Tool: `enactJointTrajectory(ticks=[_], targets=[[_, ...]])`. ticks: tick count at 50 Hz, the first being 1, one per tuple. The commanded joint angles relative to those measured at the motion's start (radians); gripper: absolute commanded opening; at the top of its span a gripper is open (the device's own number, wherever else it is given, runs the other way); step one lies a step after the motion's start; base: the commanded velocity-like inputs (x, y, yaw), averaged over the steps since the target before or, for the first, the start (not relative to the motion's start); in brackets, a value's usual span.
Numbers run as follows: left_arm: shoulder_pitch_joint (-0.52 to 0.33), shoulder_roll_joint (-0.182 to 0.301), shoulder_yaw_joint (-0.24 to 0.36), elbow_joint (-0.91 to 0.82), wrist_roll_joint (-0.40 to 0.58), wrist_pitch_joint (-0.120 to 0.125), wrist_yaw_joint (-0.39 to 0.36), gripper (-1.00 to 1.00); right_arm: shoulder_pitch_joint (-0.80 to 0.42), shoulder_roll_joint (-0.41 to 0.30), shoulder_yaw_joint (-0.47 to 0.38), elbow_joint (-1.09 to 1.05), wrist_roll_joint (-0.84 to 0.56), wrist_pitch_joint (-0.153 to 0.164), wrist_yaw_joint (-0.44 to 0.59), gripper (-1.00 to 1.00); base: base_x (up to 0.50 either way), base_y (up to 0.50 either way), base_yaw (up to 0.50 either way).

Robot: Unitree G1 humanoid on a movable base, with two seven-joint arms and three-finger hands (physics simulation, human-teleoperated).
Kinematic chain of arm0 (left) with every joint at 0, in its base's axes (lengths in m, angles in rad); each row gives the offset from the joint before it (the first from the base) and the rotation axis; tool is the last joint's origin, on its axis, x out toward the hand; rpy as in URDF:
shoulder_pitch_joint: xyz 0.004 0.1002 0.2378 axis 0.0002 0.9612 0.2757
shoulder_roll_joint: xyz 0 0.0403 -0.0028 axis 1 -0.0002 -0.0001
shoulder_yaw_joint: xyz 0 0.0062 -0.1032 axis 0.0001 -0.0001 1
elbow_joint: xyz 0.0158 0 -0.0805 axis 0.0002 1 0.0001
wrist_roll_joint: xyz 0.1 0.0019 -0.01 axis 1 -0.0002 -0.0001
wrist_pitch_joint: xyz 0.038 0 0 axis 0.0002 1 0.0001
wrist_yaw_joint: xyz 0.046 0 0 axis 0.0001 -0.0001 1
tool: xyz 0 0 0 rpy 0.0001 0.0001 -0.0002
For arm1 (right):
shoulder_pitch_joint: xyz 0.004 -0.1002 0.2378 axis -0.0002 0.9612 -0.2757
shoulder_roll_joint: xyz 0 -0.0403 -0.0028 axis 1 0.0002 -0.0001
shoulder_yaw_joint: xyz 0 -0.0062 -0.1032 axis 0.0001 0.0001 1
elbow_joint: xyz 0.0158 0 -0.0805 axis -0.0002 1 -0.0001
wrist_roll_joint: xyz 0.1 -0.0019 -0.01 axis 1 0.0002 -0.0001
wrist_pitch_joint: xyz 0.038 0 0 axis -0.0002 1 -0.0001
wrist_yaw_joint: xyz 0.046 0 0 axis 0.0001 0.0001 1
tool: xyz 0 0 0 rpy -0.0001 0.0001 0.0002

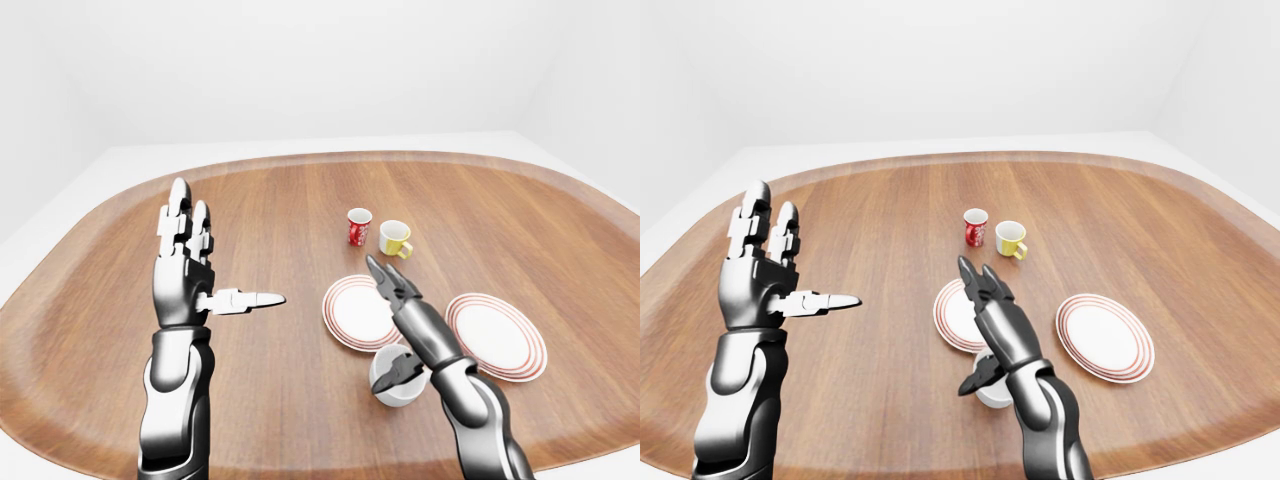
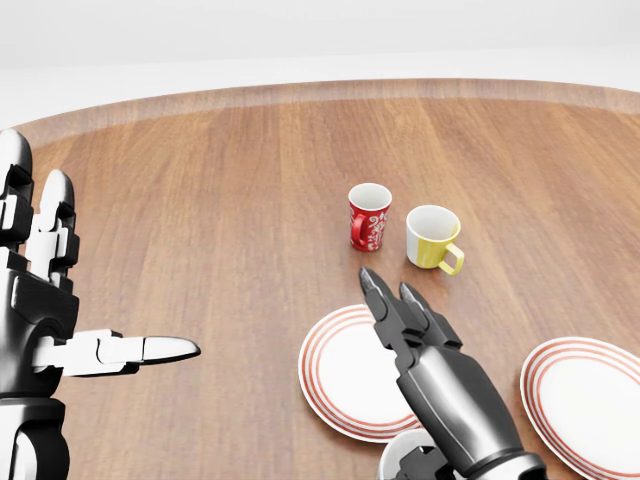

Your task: Put the white mug on the left plate.

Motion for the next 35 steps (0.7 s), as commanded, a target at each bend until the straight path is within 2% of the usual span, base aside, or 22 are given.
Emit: enactJointTrajectory(ticks=[1,16,35], targets=[[0.0,0.0,0.0,0.002,0.0,0.0,0.0,1.0,0.015,-0.001,0.001,0.014,-0.037,0.0,0.03,1.0,0.0,0.0,0.0],[0.0,0.0,0.001,-0.001,0.0,0.0,-0.001,1.0,0.008,0.0,-0.014,0.005,-0.062,0.0,0.083,1.0,0.0,0.0,0.0],[0.002,-0.001,-0.001,-0.004,0.002,0.0,-0.001,1.0,0.009,-0.001,-0.022,0.041,-0.091,0.0,0.089,1.0,0.0,0.0,0.0]])
